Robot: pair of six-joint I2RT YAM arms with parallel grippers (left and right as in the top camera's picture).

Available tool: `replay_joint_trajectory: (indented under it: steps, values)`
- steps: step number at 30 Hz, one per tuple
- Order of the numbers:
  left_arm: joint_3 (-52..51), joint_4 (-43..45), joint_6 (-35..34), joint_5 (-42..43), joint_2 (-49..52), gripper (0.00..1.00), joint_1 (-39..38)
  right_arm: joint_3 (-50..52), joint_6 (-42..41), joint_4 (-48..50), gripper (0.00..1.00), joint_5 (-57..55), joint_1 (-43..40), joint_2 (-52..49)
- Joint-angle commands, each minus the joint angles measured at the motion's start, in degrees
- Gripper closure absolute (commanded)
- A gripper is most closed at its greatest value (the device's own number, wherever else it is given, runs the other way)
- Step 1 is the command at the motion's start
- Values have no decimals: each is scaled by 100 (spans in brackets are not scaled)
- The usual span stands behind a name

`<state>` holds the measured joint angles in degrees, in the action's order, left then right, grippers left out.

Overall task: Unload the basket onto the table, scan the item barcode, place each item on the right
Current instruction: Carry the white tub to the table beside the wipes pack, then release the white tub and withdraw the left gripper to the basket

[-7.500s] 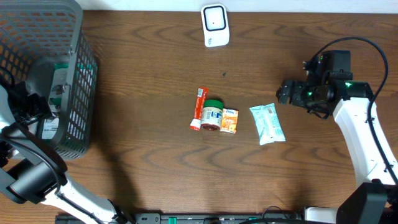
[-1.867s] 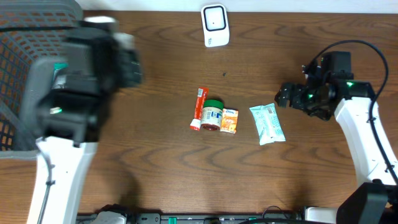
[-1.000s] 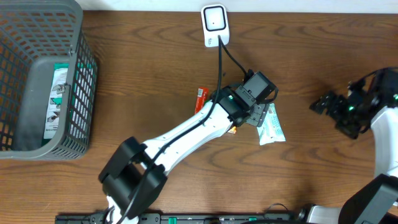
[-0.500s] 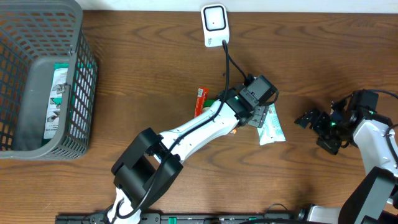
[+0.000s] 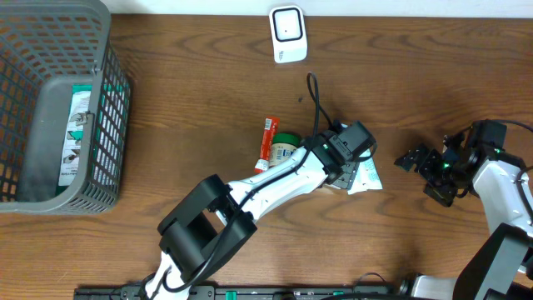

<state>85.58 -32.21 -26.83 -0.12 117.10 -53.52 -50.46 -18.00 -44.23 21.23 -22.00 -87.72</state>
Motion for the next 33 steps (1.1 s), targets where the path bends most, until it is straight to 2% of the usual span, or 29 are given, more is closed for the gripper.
replay_joint_trajectory:
  steps: [1, 3, 9, 12, 22, 26, 33]
  values:
    - [-44, 63, -356, -28, 166, 38, 17, 35, -83, 9, 1, 70, 24, 17]
    - [-44, 68, -396, -31, 186, 36, 17, 35, -83, 11, 1, 70, 24, 17]
    - [-28, 133, -393, -31, 133, 16, 17, 35, -85, 9, 1, 72, 24, 17]
    - [-28, 153, -391, -33, -2, 11, 20, 35, -85, -7, 1, 72, 24, 17]
    - [-28, 192, -321, -426, -643, 10, 118, -85, -85, -15, 1, 214, 24, 20]
    - [-28, 195, -223, -533, -1029, 10, 219, -457, -81, -199, 1, 306, 24, 20]
    - [-26, -83, 413, -557, -1875, 10, 483, -1462, 50, -896, 1, 299, 131, 20]
